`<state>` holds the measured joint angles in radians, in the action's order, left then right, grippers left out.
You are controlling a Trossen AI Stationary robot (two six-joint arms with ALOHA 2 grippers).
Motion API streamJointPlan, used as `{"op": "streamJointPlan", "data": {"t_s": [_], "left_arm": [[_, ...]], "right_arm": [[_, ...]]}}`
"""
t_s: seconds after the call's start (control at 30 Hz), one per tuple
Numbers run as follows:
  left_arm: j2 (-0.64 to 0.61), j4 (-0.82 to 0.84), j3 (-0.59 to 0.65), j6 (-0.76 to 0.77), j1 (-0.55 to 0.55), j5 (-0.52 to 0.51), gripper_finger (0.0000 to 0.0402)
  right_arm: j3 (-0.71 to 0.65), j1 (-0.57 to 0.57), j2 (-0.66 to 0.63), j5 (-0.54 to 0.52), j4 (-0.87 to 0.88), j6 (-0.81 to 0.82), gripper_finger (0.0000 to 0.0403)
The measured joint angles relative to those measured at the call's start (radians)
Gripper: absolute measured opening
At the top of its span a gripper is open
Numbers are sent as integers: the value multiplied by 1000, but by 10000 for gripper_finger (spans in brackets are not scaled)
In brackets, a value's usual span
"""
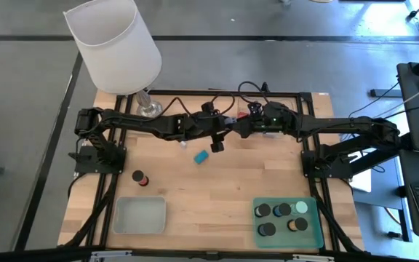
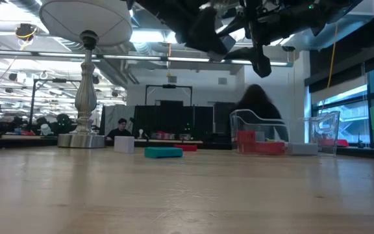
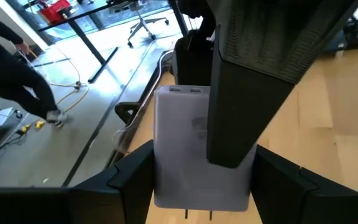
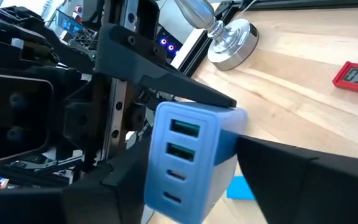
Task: Pick & Place Office items
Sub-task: Put the blue charger adapter into the transparent bin
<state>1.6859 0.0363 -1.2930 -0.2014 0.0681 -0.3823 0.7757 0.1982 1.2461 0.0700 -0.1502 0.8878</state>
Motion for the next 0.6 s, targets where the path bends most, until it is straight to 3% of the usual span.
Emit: {"op": "streamJointPlan", "data": {"t_s": [0.3, 0.6], "left_arm": [[0, 29, 0, -7, -1, -42, 216], [0, 17, 0, -104, -8, -68, 225]], "right_arm": [[-2, 1, 1, -4, 9, 34, 135], [-2, 1, 1, -12, 1, 43, 126]]}}
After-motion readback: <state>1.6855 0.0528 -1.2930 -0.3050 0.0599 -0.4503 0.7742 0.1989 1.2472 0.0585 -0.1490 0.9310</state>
